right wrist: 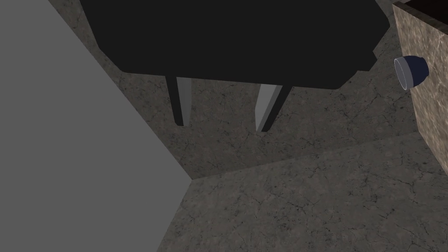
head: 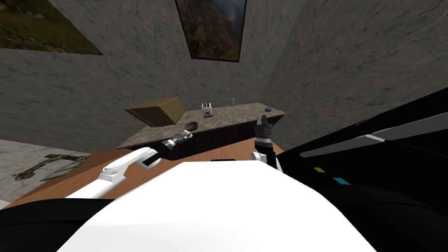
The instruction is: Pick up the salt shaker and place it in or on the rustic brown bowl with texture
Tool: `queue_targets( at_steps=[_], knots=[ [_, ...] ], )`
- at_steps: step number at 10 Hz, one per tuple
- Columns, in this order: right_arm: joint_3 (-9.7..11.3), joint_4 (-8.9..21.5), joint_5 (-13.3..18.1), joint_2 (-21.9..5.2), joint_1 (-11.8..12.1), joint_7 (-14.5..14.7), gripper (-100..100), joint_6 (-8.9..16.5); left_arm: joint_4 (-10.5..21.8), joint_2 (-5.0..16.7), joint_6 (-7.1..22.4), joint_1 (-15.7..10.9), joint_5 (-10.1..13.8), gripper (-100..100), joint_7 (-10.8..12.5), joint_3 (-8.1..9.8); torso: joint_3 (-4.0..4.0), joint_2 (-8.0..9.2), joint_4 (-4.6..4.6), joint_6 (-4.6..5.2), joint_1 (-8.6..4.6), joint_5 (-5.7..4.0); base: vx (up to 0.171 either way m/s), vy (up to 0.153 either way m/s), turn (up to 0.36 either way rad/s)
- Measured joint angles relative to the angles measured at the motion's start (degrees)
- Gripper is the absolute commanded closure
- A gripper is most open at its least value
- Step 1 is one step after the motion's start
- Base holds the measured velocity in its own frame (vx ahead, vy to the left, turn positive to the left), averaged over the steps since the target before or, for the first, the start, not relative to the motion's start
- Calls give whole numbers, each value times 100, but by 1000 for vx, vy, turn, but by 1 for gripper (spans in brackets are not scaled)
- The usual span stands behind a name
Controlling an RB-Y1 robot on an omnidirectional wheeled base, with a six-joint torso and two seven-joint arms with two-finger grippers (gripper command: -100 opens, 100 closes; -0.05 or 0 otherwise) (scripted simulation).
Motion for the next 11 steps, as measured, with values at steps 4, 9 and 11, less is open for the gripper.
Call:
queue_targets(
  at_steps=[4, 9, 11],
  knots=[
    [-1, 0, 0, -1, 1, 0, 0, 0, -349, -19, -224, 0, 57, 100, 1, 132, -33, -53, -16, 12, 38, 16, 142, 258, -89],
    [1, 0, 0, 1, 1, 0, 0, 0, -792, -465, -314, 142, 182, 100, -65, 198, -34, -47, -22, 15, -15, 16, 124, 183, -149],
    [1, 0, 0, 1, 1, 0, 0, 0, -887, -681, -354, 197, 223, 100, -106, 203, -36, -49, -25, 15, -30, 14, 87, 97, -122]
  ],
)
